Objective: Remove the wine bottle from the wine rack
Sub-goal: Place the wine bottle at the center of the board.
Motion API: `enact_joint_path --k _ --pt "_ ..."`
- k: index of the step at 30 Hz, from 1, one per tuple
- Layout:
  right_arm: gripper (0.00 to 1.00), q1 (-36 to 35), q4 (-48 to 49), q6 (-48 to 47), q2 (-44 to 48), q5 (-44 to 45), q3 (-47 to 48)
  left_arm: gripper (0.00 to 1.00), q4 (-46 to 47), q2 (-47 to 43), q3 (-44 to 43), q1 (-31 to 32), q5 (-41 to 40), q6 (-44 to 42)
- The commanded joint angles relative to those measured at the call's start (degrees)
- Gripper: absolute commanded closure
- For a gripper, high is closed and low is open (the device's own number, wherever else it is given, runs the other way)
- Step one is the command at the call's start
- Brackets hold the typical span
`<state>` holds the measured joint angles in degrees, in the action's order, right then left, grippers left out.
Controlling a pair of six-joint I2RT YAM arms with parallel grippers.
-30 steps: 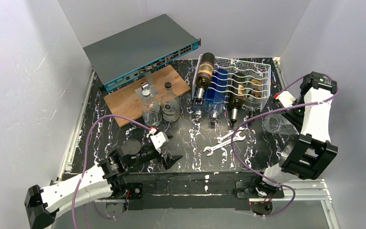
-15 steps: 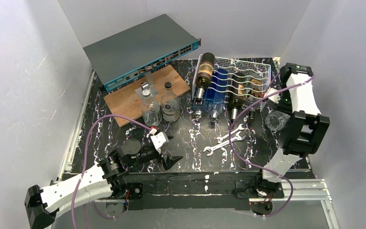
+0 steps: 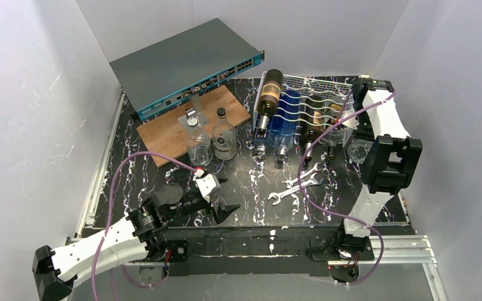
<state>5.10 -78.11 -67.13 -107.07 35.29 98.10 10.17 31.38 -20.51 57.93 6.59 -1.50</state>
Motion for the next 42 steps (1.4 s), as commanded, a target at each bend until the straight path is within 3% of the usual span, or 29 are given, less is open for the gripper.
enact_joint_path --k 1,6,16,22,31,37,42 --pt "0.77 -0.1 -3.3 -22.5 -0.2 9.5 4.3 0.01 -0.1 -0.9 -1.4 0.3 0.3 -0.4" --pt "0.6 -0.1 -3.3 -21.1 -1.1 8.6 5.0 0.01 -0.3 -1.5 -1.2 0.3 0.2 -0.3" --pt "0.37 -0.1 -3.2 -18.7 -1.5 3.3 9.1 0.01 -0.5 -1.7 -1.4 0.3 0.4 -0.2" --pt "0.35 -0.1 -2.8 -17.1 -1.6 1.2 10.1 0.01 -0.8 -2.0 -1.8 0.3 0.6 -0.2" --pt "0.27 -0.1 -3.2 -13.4 -1.0 -8.9 17.9 0.01 -2.9 -3.1 -2.8 0.3 0.4 -0.6" --pt "0.24 -0.1 -1.4 -8.6 3.3 -22.5 21.9 0.01 -9.6 -0.5 -7.2 0.3 -0.9 -0.3" --pt "0.22 -0.1 8.1 -1.6 9.0 -35.7 20.1 0.01 -12.0 1.0 -9.4 0.3 -1.7 3.8"
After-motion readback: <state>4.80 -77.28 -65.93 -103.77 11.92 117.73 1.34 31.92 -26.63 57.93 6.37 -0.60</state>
